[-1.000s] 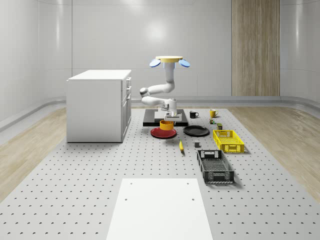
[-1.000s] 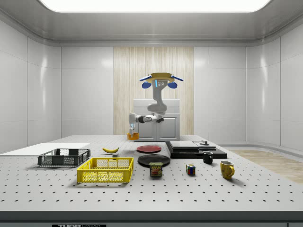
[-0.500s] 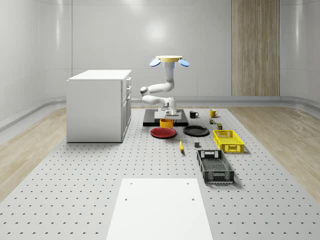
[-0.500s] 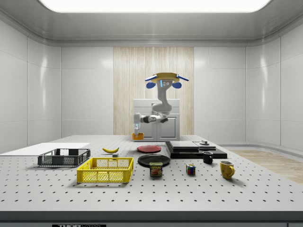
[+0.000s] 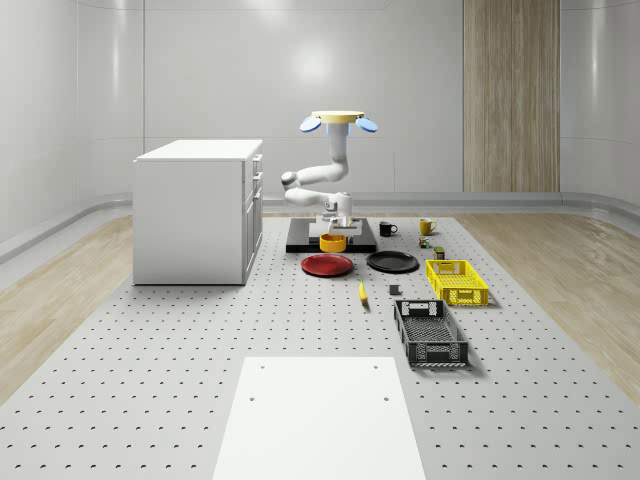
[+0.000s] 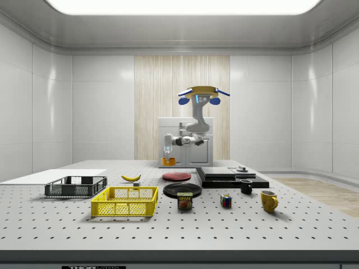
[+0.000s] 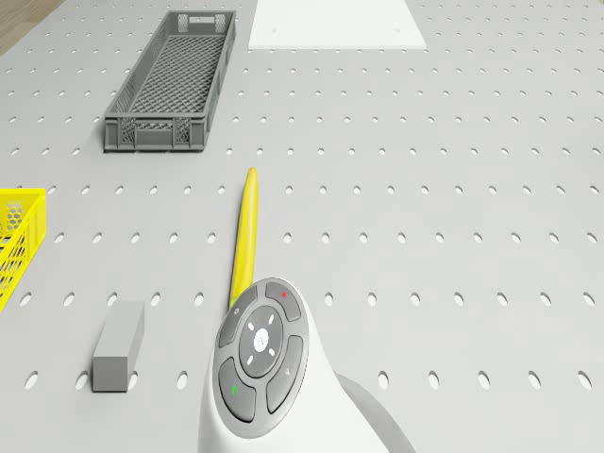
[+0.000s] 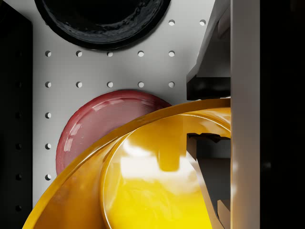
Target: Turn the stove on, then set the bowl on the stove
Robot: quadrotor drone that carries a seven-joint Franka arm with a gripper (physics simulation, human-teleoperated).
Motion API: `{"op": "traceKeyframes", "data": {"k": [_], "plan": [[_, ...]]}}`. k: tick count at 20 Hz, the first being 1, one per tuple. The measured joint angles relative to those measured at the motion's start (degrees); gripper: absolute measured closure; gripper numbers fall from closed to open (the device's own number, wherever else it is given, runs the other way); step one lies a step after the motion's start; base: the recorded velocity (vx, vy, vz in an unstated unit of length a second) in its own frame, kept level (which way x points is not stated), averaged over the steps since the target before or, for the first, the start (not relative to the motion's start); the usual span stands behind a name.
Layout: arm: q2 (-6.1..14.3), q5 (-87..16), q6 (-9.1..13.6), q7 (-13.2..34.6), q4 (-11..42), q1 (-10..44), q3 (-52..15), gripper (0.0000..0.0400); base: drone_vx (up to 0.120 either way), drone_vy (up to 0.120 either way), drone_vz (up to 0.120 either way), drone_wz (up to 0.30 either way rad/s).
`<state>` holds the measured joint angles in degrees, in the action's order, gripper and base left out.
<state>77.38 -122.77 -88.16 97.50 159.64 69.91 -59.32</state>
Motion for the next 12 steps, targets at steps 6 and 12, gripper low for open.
{"op": "traceKeyframes", "data": {"k": [6,12], "plan": [[0.0,0.0,0.0,0.0,0.0,0.0,0.0,0.0300,-0.120,0.027,0.000,0.000],[0.0,0.0,0.0,0.0,0.0,0.0,0.0,0.0300,-0.120,-0.027,0.000,0.000]]}}
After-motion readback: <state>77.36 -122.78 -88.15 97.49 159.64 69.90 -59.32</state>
